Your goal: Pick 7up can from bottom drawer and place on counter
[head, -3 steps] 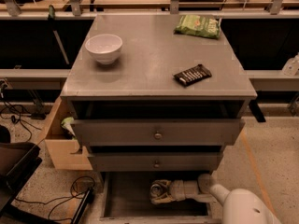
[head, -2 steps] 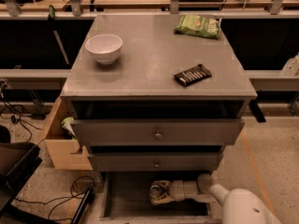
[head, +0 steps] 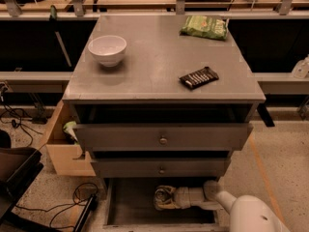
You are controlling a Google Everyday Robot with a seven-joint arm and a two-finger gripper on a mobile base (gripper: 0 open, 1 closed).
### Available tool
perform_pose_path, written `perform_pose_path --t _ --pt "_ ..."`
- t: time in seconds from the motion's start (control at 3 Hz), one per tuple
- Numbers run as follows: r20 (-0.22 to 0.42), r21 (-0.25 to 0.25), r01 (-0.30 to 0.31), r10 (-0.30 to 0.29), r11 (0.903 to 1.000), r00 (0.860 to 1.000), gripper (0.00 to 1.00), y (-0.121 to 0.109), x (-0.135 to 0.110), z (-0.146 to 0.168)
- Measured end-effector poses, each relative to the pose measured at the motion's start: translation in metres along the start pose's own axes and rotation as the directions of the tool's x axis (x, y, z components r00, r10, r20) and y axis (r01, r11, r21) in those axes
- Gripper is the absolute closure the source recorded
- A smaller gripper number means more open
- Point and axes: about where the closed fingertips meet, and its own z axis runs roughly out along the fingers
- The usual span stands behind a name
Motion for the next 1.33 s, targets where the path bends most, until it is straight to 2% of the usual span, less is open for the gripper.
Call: perform_pose_path --t 0.33,0.67,1.0,1.33 --pt "0.016 -0.040 -0.026 0.027 0.9989 1.000 1.00 0.011 -0.014 -0.012" --pt "0.028 -0.093 -0.064 0.067 0.9935 0.997 1.00 0.031 -0.045 -0.051" --pt "0.049 -0.100 -0.104 0.109 0.9896 0.993 1.00 0.053 -0.092 -0.110" --pt "0.075 -0.039 -0.149 0.152 0.9880 0.986 1.00 0.065 -0.140 -0.174"
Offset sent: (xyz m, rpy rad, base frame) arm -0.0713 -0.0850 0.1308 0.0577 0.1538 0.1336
